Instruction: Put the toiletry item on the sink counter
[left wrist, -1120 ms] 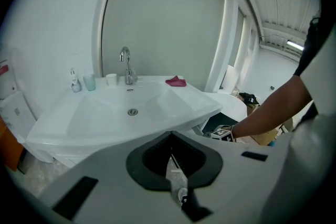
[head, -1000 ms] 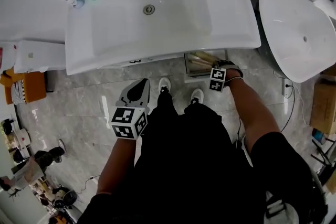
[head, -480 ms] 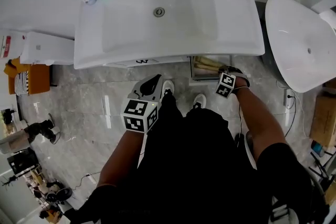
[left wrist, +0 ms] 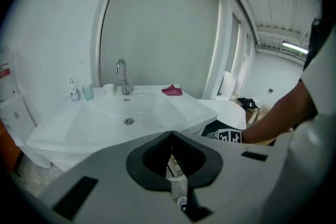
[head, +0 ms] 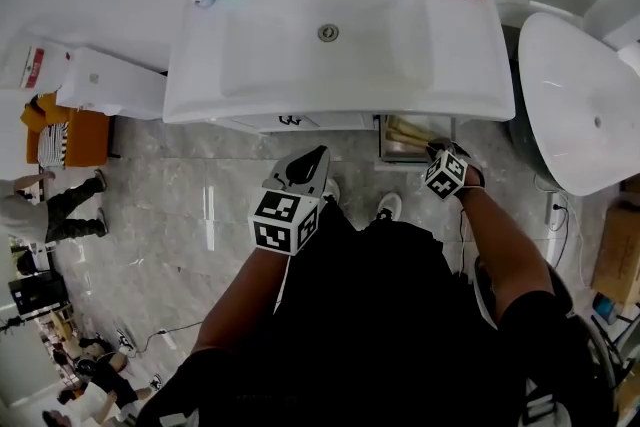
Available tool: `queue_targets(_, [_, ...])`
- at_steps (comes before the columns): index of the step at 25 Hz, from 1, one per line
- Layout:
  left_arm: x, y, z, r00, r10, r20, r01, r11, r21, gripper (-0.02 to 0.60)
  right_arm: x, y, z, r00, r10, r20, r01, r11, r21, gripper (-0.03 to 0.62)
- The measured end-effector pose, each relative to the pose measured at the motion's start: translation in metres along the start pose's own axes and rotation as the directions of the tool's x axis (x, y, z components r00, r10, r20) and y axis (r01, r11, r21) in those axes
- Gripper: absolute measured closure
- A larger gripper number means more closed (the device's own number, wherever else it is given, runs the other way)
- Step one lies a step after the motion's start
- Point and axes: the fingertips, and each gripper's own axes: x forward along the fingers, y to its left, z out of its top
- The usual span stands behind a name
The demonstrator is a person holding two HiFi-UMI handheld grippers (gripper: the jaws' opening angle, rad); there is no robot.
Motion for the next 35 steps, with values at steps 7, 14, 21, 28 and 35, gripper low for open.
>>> queue_targets(7, [-0.021,0.021,0.004,0.999,0.006,0.041,-0.005,1.0,-0.013,0.577,-0.048,0.003,0.051,0.991,-0.046,0.124,0.022,0.981,0.194,0.586])
queue_targets(14, [-0.052,0.047,0.003,0.996,-0.036,0.081,0.036,0.999,-0.004,0.577,-0.102,0.022,0.12,0.949,-0.131,0.286,-0.009,0.898,0.44,0.586])
queue_targets(21, [-0.089,0.072,-0.012,0.99,-0.101,0.097,0.1,0.995,0.016,0.576,-0.166,0.059,0.202,0.866,-0.206,0.455,-0.08,0.842,0.534,0.588])
queue_targets(28, [-0.134,0.089,-0.038,0.979,-0.187,0.081,0.183,0.982,0.049,0.576,-0.215,0.116,0.262,0.798,-0.263,0.542,-0.138,0.796,0.589,0.589])
queue_targets(35, [-0.166,0.092,-0.054,0.96,-0.264,0.092,0.256,0.962,0.091,0.577,-0.247,0.171,0.282,0.767,-0.341,0.544,-0.09,0.782,0.617,0.591])
